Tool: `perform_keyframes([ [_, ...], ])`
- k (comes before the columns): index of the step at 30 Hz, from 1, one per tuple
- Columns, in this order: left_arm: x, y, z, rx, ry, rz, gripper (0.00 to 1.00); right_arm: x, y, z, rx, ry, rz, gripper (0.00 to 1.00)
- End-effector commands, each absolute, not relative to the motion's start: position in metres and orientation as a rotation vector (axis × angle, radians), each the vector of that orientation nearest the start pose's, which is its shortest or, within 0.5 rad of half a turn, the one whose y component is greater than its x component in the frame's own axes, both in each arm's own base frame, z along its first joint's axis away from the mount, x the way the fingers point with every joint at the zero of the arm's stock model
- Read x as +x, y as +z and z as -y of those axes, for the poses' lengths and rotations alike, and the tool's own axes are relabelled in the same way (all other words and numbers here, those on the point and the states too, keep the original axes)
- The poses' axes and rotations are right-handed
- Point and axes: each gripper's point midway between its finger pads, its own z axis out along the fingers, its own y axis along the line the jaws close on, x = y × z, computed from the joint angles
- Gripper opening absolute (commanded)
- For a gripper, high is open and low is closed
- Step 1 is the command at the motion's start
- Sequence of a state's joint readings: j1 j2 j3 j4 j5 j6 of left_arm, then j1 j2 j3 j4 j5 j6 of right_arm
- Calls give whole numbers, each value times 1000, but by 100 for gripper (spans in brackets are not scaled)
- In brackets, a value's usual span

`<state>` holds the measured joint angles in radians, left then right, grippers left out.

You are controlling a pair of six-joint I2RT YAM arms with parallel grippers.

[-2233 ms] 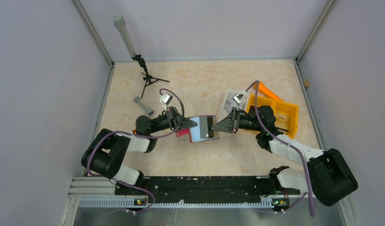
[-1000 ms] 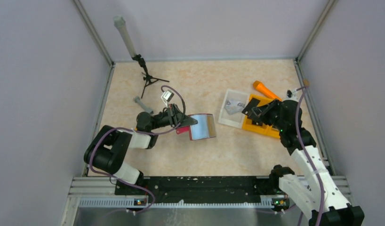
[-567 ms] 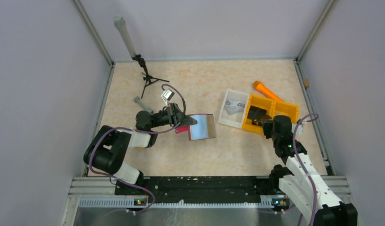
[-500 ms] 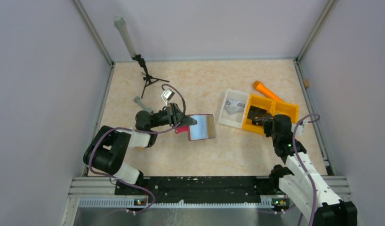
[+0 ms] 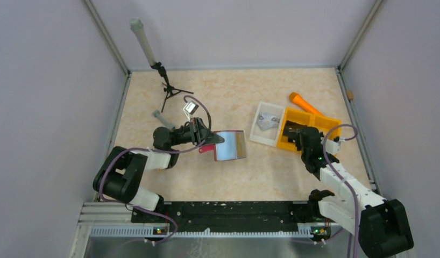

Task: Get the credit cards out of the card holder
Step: Place the credit card in the storage box.

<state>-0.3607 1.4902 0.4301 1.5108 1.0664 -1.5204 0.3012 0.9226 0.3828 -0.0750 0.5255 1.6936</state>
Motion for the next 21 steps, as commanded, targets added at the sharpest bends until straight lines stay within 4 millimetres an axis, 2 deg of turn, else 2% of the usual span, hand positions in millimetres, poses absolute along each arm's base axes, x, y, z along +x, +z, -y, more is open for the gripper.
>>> perform_keyframes([
  [1, 190, 261, 256, 413, -2041, -1588, 0, 332, 152, -34, 1598, 667, -1276, 0],
  [15, 181, 262, 253, 422, -2040, -1584, 0, 360, 141, -38, 1646, 615, -1233, 0],
  [16, 181, 262, 253, 422, -2040, -1583, 0, 361, 141, -37, 1642, 607, -1231, 4],
  [19, 181, 261, 252, 419, -2039, -1584, 0, 362, 144, -38, 1637, 588, -1252, 40],
  [20, 181, 261, 253, 418, -2038, -1583, 0, 361, 145, -39, 1637, 576, -1268, 48],
  [21, 181, 262, 253, 415, -2038, -1582, 0, 359, 145, -39, 1638, 561, -1281, 51],
])
